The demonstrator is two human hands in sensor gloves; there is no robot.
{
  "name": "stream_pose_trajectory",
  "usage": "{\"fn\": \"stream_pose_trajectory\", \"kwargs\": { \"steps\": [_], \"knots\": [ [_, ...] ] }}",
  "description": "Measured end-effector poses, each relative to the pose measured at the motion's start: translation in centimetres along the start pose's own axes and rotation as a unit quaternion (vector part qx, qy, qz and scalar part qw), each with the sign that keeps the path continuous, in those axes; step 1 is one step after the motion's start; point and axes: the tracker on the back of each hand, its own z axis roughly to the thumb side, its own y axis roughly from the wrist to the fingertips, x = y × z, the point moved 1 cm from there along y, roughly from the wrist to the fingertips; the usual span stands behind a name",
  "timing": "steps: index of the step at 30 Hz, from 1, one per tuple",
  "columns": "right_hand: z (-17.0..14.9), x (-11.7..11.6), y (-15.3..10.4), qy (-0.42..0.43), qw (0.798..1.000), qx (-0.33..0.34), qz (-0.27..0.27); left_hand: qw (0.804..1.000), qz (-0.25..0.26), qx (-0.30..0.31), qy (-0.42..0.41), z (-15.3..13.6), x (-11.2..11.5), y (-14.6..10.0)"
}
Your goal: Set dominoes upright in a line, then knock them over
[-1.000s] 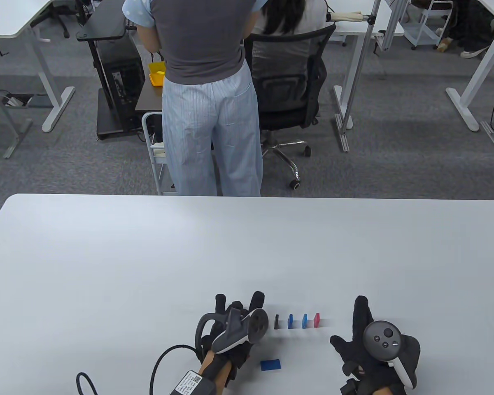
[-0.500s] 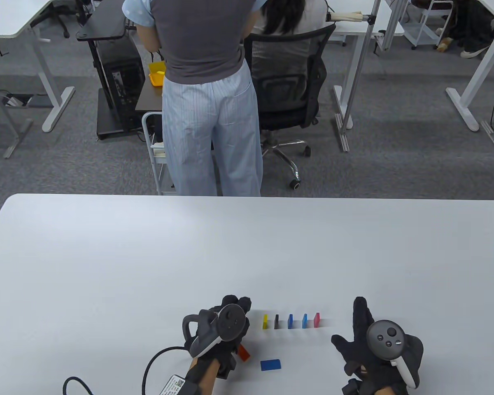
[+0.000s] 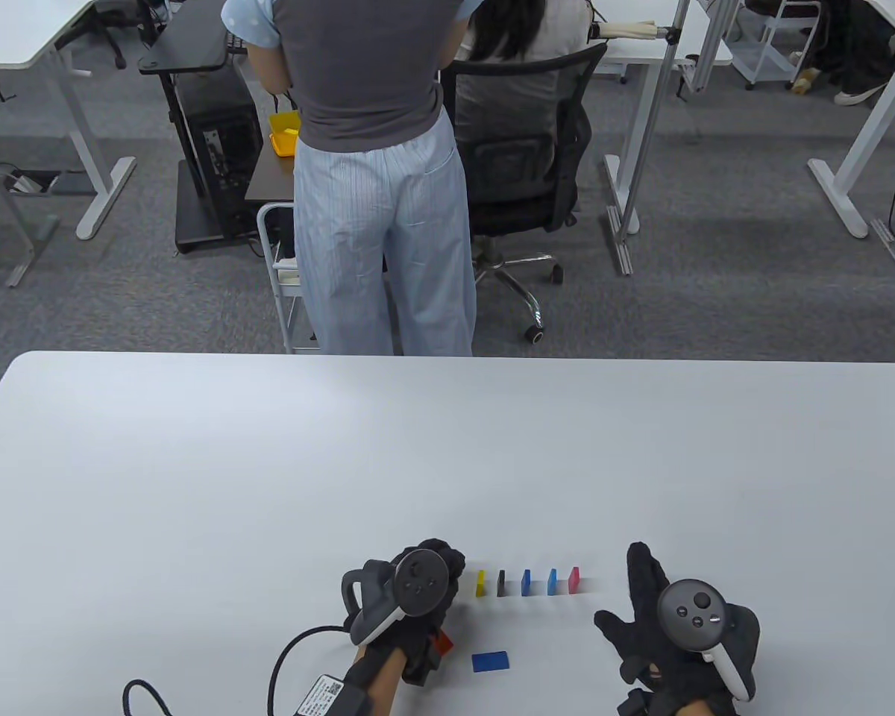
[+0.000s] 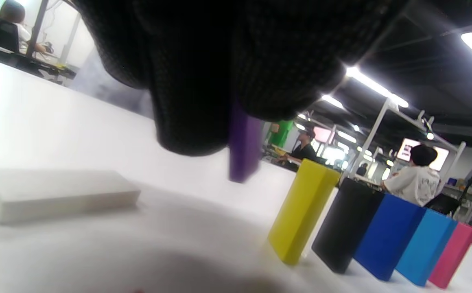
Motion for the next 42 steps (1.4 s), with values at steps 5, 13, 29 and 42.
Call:
{"fn": "stream_pose_trajectory", "kwargs": {
  "steps": [5, 13, 29, 42],
  "knots": [
    [0.1, -0.3, 0.1, -0.005, 1.0, 0.004, 0.008, 0.999, 0.012, -0.002, 0.042, 0.5, -0.2, 0.2],
    [0.1, -0.2, 0.1, -0.005, 1.0, 0.003, 0.007, 0.994, 0.022, -0.022, 0.108, 1.5, -0.2, 0.1],
    [0.0, -0.1, 0.1, -0.019, 1.0, -0.005, -0.001, 0.996, -0.008, -0.049, 0.08, 0.6, -0.6, 0.2],
    [0.0, -0.3, 0.2, -0.019, 1.0, -0.005, 0.004, 0.997, -0.018, -0.049, 0.055, 0.4, -0.5, 0.2]
  ]
}}
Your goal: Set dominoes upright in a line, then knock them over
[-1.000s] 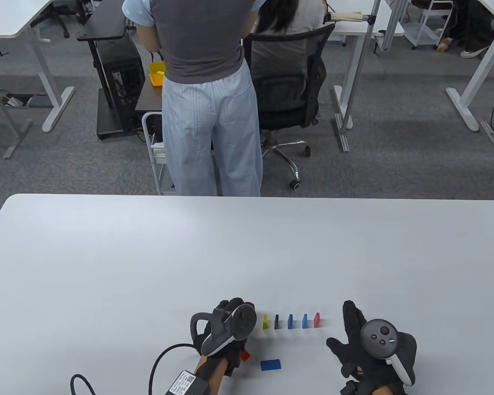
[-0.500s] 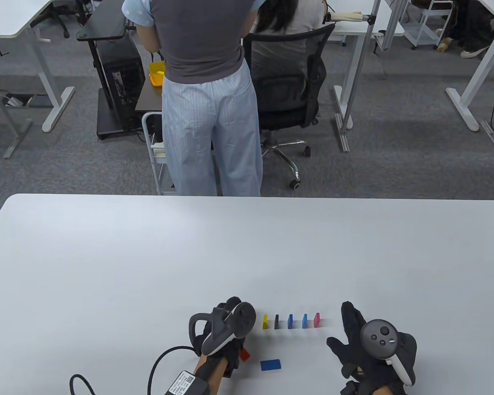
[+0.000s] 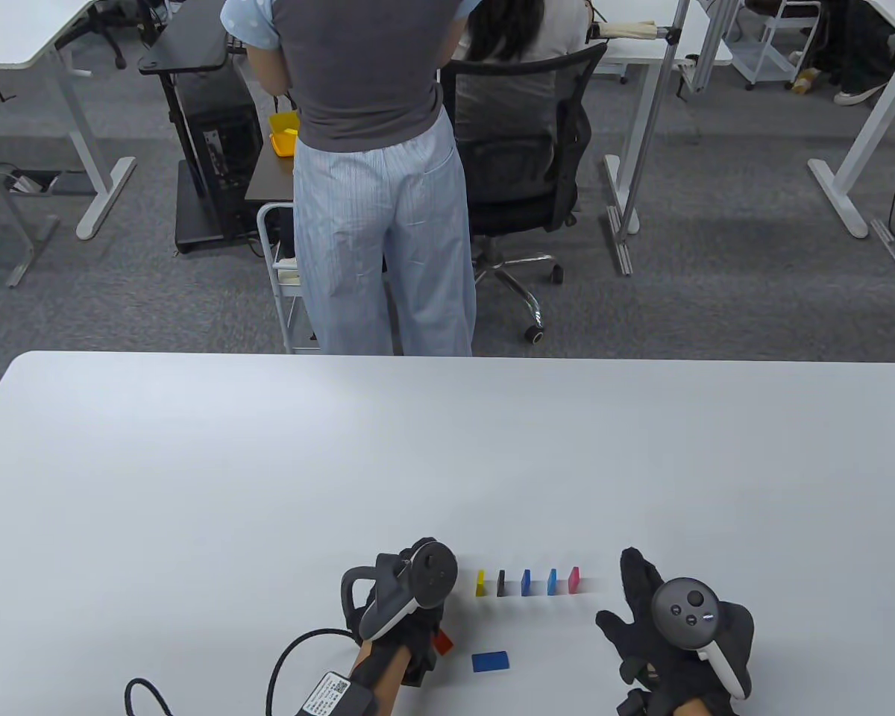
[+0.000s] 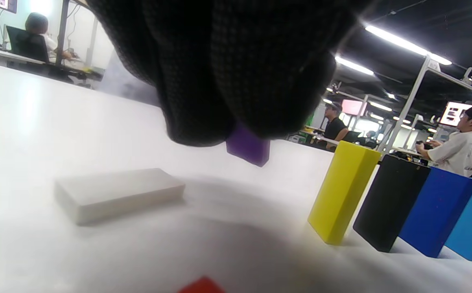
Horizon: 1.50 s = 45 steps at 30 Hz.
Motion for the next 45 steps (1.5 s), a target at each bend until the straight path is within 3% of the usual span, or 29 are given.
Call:
{"fn": "stream_pose_trajectory", "kwargs": {
  "steps": [11, 16, 20, 24, 27, 32, 45],
  "knots": [
    [0.1, -0.1, 0.0, 0.006, 1.0, 0.008, 0.007, 0.998, 0.044, -0.021, 0.028, 0.4, -0.4, -0.2],
    [0.1, -0.1, 0.0, 0.005, 1.0, 0.01, 0.006, 0.998, -0.003, -0.037, 0.047, 1.4, -0.5, 0.7],
    [0.2, -0.3, 0.0, 0.003, 1.0, 0.012, 0.011, 0.996, -0.013, -0.051, 0.07, 2.9, -0.6, 1.6],
    [0.2, -0.1, 0.0, 0.004, 1.0, 0.014, 0.006, 0.988, -0.042, -0.027, 0.145, 4.0, 0.4, 2.1],
    [0.1, -0.3, 0.2, 0.001, 1.0, 0.009, 0.012, 0.986, -0.071, -0.009, 0.15, 4.3, 1.1, 2.1],
    [0.0, -0.4, 0.1, 0.012, 1.0, 0.015, 0.019, 0.981, -0.076, -0.008, 0.178, 4.7, 1.6, 2.0],
    [-0.2, -0.5, 0.2, 0.001, 1.0, 0.005, 0.018, 0.992, -0.085, -0.014, 0.093, 3.8, 1.7, 2.2]
  ]
}}
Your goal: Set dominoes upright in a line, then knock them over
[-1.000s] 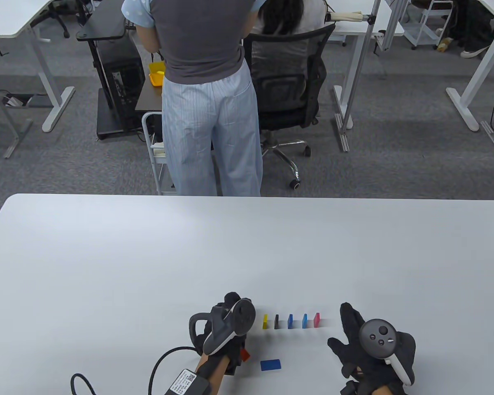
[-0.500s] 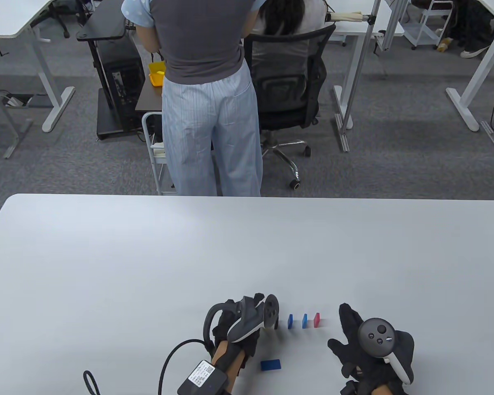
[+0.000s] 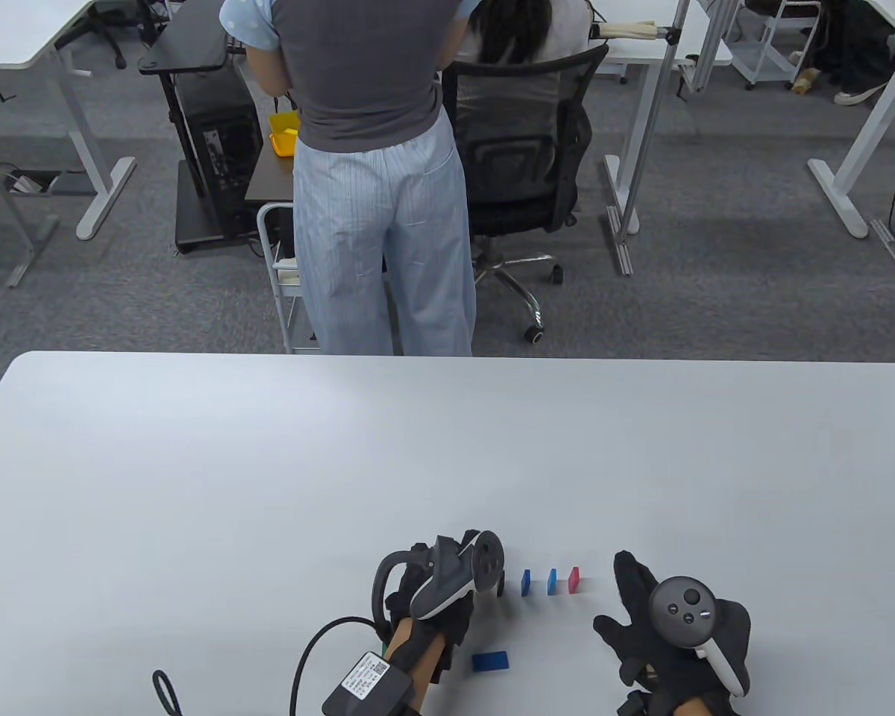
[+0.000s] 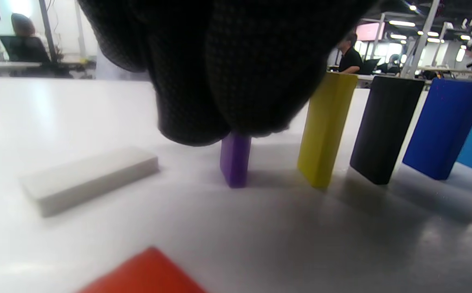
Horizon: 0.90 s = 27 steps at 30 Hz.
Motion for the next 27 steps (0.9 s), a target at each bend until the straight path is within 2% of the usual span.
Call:
{"fn": "stream_pose_trajectory", "kwargs": {
  "steps": [5, 22, 27],
  "knots": [
    [0.05, -0.2, 0.02, 0.011, 1.0, 0.011, 0.014, 1.0, -0.005, 0.005, -0.009, -0.2, 0.06, 0.02],
    [0.08, -0.18, 0.01, 0.0, 1.0, 0.004, 0.008, 1.0, -0.019, 0.005, -0.005, -0.05, 0.05, -0.05],
    [-0.07, -0.01, 0.01, 0.003, 1.0, 0.002, 0.007, 1.0, -0.023, -0.013, 0.003, -0.82, -0.69, -0.41]
  ]
}}
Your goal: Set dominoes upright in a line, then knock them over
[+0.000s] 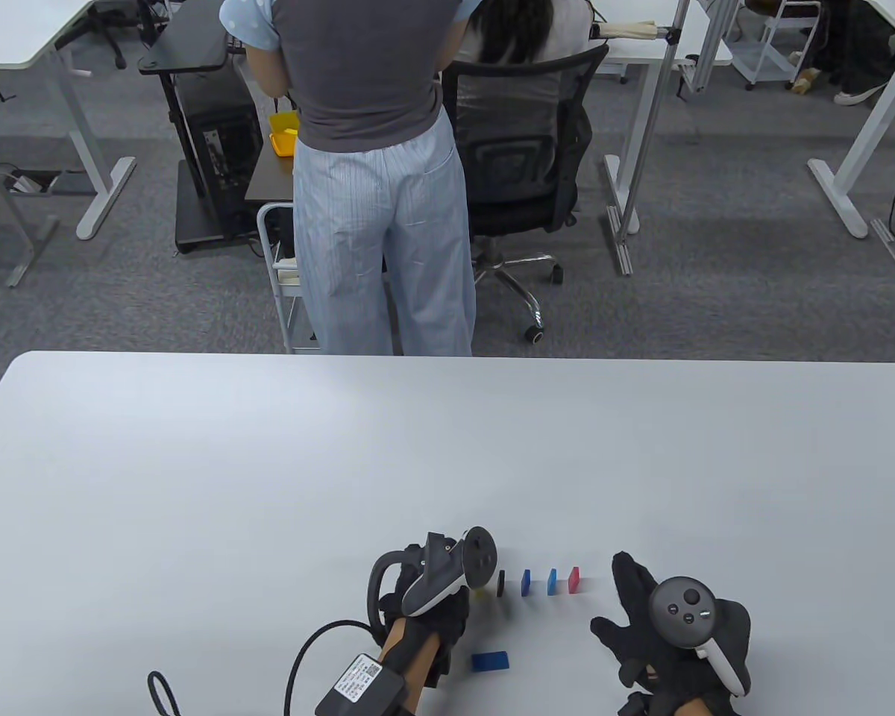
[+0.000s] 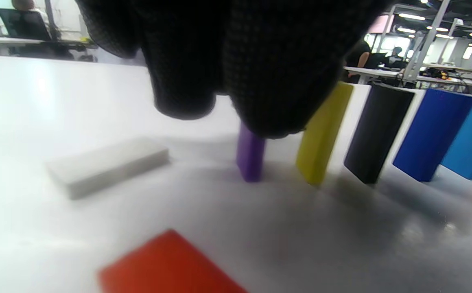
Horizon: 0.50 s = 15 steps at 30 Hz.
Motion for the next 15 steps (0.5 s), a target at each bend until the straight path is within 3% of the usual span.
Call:
{"fn": "stream_pose_trajectory", "kwargs": {
  "steps": [7, 15],
  "knots": [
    [-0.1, 0.1, 0.0, -0.001, 1.0, -0.006, -0.002, 0.995, -0.038, -0.087, 0.019, -2.9, 0.4, -0.1],
    [-0.1, 0.0, 0.0, -0.004, 1.0, -0.007, 0.002, 0.993, -0.062, -0.091, 0.043, -3.4, 2.3, 0.6]
  ]
}}
